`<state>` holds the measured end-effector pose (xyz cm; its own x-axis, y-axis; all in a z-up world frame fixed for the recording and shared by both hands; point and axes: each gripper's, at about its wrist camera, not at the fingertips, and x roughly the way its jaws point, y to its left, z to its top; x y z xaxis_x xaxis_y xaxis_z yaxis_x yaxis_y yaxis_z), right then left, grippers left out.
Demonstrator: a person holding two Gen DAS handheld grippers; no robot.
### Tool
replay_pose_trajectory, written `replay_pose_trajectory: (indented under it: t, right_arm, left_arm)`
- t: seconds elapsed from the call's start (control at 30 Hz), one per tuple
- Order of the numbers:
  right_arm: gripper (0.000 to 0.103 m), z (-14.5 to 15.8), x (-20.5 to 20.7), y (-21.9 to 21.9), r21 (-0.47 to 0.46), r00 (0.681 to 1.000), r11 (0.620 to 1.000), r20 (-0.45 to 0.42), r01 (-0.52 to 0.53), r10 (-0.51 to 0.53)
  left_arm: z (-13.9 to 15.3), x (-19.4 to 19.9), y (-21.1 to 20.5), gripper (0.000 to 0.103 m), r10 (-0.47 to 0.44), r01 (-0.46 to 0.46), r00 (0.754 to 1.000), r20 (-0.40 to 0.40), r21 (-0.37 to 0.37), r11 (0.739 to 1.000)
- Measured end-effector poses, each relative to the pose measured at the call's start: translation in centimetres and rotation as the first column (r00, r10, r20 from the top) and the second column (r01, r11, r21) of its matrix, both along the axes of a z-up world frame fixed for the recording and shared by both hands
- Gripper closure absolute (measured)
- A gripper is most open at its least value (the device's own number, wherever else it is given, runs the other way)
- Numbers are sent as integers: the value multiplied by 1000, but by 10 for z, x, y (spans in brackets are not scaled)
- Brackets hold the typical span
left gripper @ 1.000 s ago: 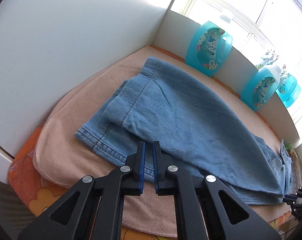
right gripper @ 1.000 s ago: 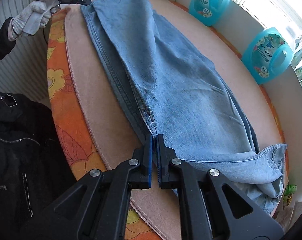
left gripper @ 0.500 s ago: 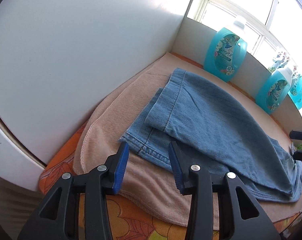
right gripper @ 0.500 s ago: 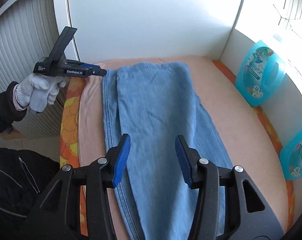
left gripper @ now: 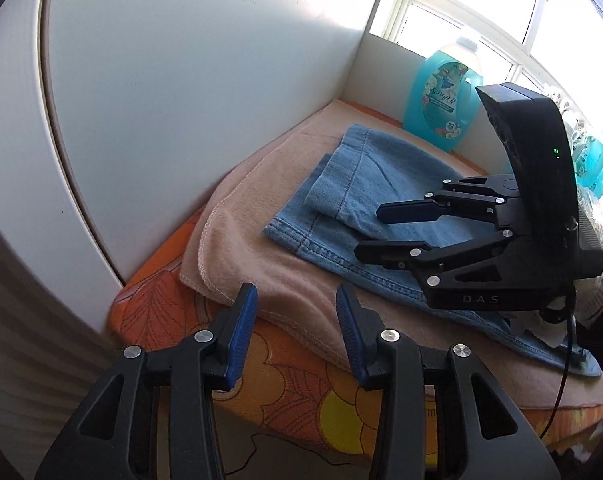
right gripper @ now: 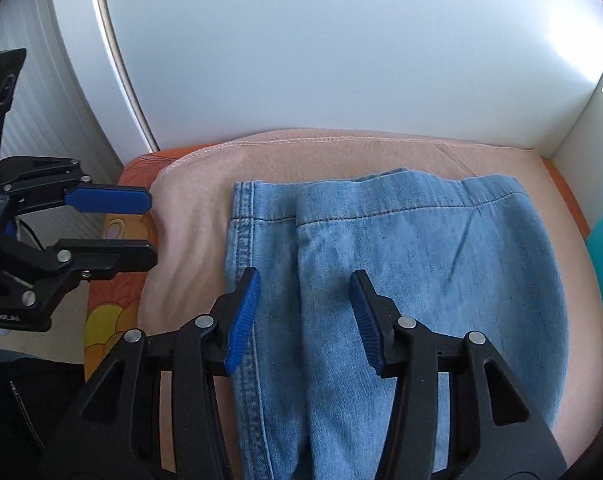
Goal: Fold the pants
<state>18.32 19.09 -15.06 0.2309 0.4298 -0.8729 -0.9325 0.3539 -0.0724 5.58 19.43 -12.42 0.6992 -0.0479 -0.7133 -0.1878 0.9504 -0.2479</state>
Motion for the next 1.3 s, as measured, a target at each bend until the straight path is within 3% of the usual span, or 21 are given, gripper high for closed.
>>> replay_pose_trajectory:
  t: [0.07, 0.17, 0.27, 0.47, 0.6, 0.73, 0.87, 0.93, 1.03, 1.2, 1.3]
  right_arm:
    - [74, -4, 8, 0, -9, 999, 1000, -11, 30, -30]
    - [93, -4, 19, -3, 6, 997, 998, -35, 64, -64]
    - [97, 4, 29, -11, 70, 986, 990, -122, 121, -112]
    - [98, 39, 28, -23, 213, 953, 966, -292, 145, -78]
    - [98, 30, 12, -7, 165, 968, 981, -245, 101, -58]
    - [98, 5, 15, -5, 143, 935, 984, -351, 105, -49]
    - [94, 17, 23, -23, 210, 890, 971, -455, 114, -6]
    - [94, 39, 26, -41, 263, 906, 960, -423, 100, 21]
    - [94, 65, 46, -68, 274, 944, 953, -329, 125, -29]
    - [94, 61, 109, -88, 187, 947, 950, -251, 252, -202]
    - [94, 48, 152, -96, 150, 928, 941, -271, 305, -258]
  left_arm:
    - [1, -2, 2, 64, -5, 5, 1000, 7, -7, 1000]
    - [3, -2, 3, 64, -10, 10, 1000, 18, -6, 1000]
    - [4, -1, 4, 64, -15, 15, 1000, 23, -8, 1000]
    - [9, -7, 12, 64, -7, 7, 999, 39, 0, 1000]
    - [15, -11, 16, 64, 7, -7, 999, 49, 9, 1000]
    - [23, -10, 16, 64, 9, -11, 998, 63, 31, 999]
    - [30, 2, 18, 64, 5, -9, 997, 79, 50, 999]
    - [32, 13, 19, 64, -9, 4, 996, 84, 55, 998]
    - [35, 34, 12, 64, -50, 43, 994, 94, 81, 996]
    - [25, 76, -2, 64, -134, 127, 989, 55, 108, 986]
    - [5, 90, -7, 64, -157, 157, 988, -13, 104, 982]
